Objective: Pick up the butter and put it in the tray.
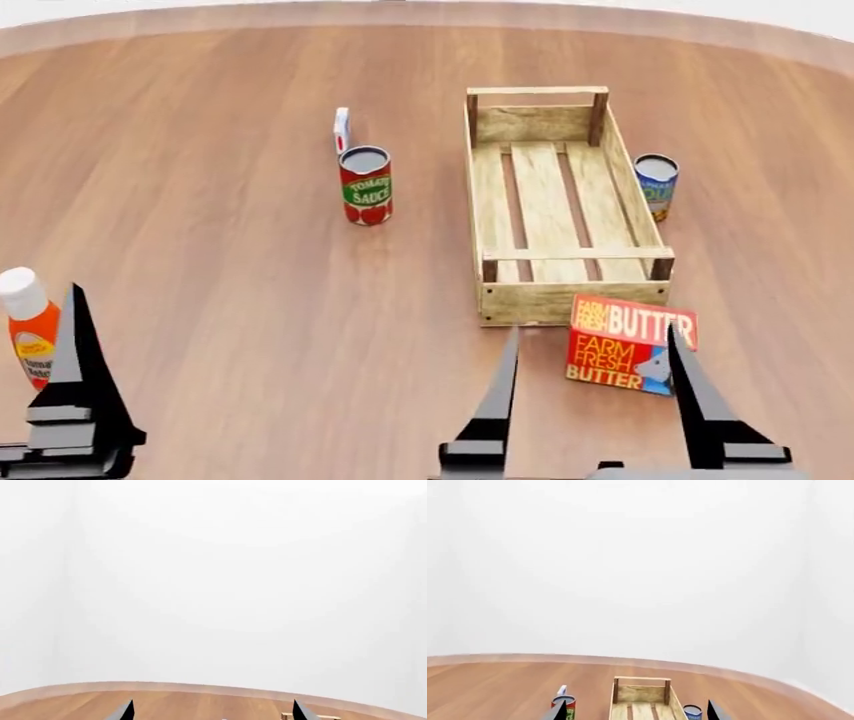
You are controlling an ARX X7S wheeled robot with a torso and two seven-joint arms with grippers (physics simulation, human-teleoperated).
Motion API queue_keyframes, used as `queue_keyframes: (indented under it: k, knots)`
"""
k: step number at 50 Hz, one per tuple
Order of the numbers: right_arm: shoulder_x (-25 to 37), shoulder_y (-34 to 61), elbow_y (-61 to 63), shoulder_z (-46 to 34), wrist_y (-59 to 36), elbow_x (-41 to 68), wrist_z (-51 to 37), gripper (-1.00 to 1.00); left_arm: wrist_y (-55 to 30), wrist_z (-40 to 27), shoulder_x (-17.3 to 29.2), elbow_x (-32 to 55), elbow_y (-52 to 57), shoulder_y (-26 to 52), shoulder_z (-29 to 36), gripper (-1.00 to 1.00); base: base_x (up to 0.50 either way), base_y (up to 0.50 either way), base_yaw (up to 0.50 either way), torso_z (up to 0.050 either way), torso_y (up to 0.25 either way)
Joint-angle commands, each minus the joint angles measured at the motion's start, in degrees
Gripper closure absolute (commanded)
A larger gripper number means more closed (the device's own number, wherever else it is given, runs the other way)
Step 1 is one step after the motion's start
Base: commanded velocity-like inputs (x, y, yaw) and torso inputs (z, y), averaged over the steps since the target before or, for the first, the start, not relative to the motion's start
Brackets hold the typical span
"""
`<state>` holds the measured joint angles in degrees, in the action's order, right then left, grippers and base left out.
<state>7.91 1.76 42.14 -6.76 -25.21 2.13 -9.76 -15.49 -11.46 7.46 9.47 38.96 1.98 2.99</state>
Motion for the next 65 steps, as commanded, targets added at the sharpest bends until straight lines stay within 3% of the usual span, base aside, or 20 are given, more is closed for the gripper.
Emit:
queue_keyframes:
  k: [1,56,65]
  knots:
    - [0.50,0.24,1.75,-0.25,-1.52,0.05,-1.36,-1.00,0.70,-0.58,1.04,0.10,1.29,-0.20,0.74,-1.00,0.50,0.00,0.00,0.000,0.000]
    - [2.32,0.61,0.77,-1.09,-0.84,2.76,-4.15,-1.00,1.89,-2.46,4.08,0.74,2.05,-0.69,3.50,-1.00,0.50,0.00,0.00,0.000,0.000]
    - [1.94,-0.17,0.85,-0.25,2.27,4.87,-4.13,-1.00,1.44,-2.86,4.33,1.46,2.31,-0.55,3.50,-1.00,0.02,-0.10,0.00,0.000,0.000]
